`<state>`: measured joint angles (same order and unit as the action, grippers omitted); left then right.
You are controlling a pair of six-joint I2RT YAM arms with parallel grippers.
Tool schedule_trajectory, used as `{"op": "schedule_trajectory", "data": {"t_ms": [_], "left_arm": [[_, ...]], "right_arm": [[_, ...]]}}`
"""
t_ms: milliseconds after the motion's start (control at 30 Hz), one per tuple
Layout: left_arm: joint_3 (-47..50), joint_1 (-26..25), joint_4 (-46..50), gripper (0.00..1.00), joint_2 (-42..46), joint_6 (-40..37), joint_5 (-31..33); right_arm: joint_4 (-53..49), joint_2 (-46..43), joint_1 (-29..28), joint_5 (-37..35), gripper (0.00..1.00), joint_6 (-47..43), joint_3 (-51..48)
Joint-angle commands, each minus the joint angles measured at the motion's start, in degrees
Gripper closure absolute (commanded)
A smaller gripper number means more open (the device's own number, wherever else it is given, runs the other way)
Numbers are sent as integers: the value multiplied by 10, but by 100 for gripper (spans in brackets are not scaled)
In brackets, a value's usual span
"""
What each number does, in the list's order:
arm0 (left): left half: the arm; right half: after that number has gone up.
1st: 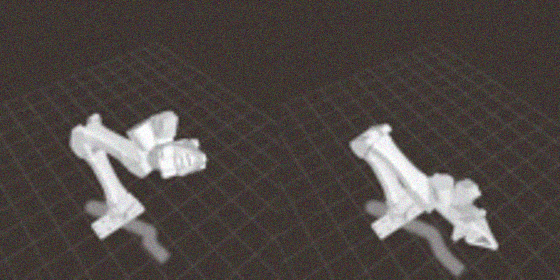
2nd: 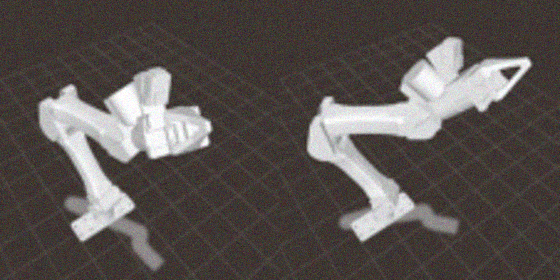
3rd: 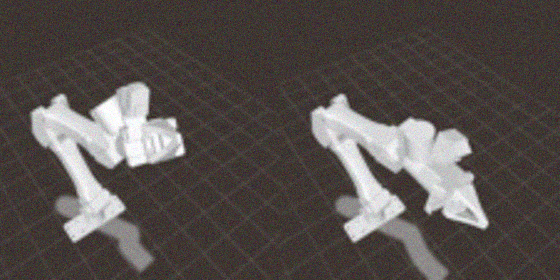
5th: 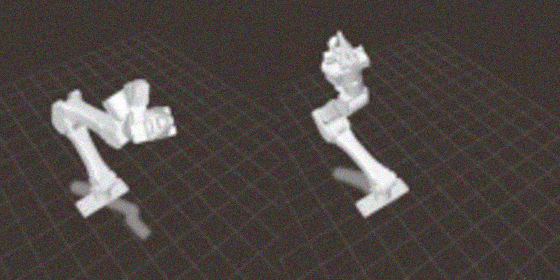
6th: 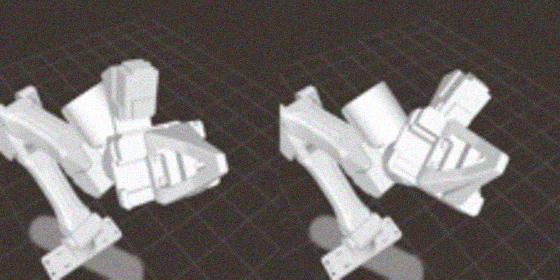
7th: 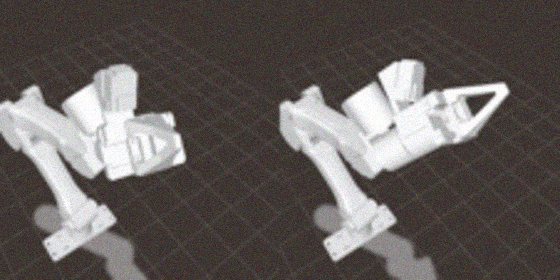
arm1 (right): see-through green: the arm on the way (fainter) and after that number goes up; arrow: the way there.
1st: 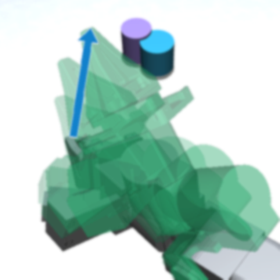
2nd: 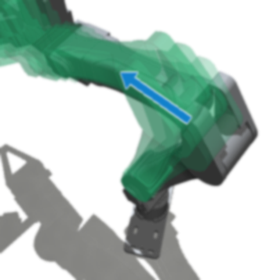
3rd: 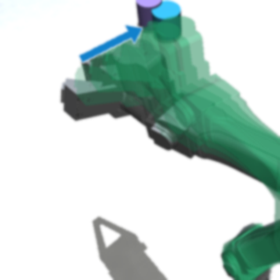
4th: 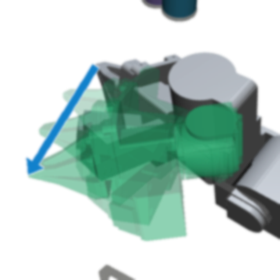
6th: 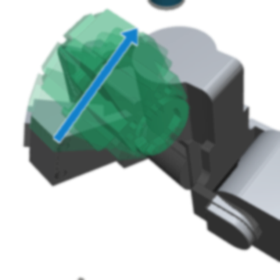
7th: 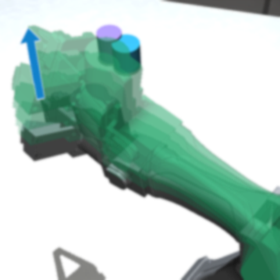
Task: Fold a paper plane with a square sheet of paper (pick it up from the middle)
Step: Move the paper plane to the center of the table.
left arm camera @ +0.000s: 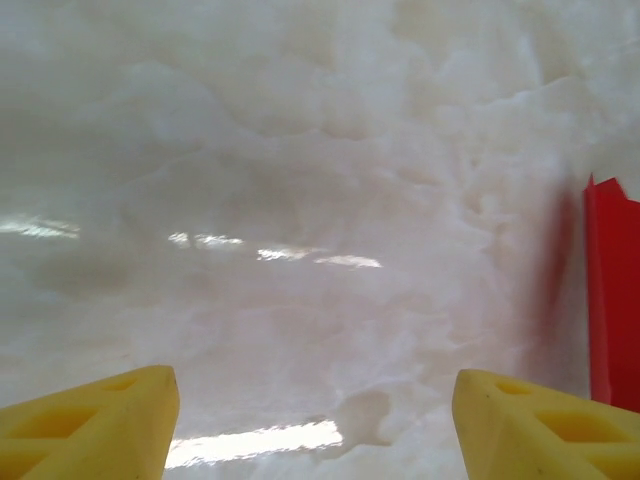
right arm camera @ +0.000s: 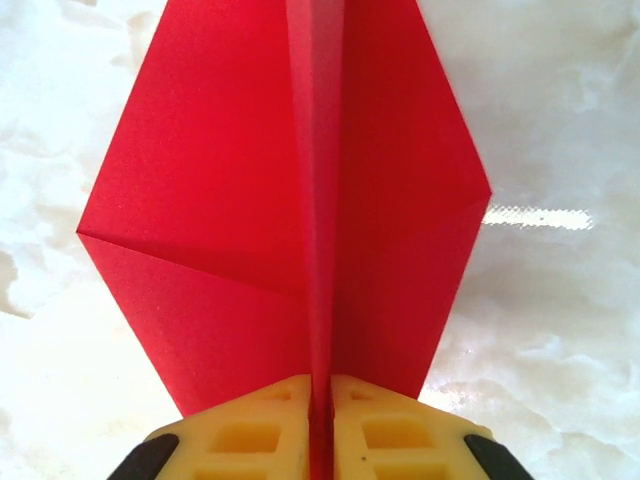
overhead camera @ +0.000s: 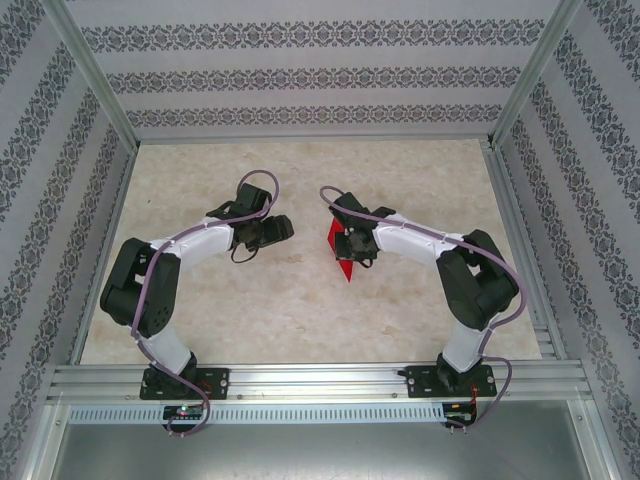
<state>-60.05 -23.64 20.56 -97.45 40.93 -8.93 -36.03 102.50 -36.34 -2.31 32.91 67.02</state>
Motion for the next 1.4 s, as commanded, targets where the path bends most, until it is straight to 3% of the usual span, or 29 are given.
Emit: {"op": "schedule_trajectory", "data": {"t_ms": [0, 667, 1167, 1367], "left_arm": [[-9, 5, 38, 25, 15, -20, 37], [-3, 5, 49, 0, 20, -21, 74], [0, 5, 44, 0, 16, -19, 68], [-3, 5, 46, 0, 13, -13, 63]], "right_arm": [[1, 20, 2, -11, 86, 0, 15], [47, 57, -10, -32, 80, 24, 3], [70, 24, -25, -69, 72, 47, -19], [69, 18, -24, -76, 83, 47, -16]]}}
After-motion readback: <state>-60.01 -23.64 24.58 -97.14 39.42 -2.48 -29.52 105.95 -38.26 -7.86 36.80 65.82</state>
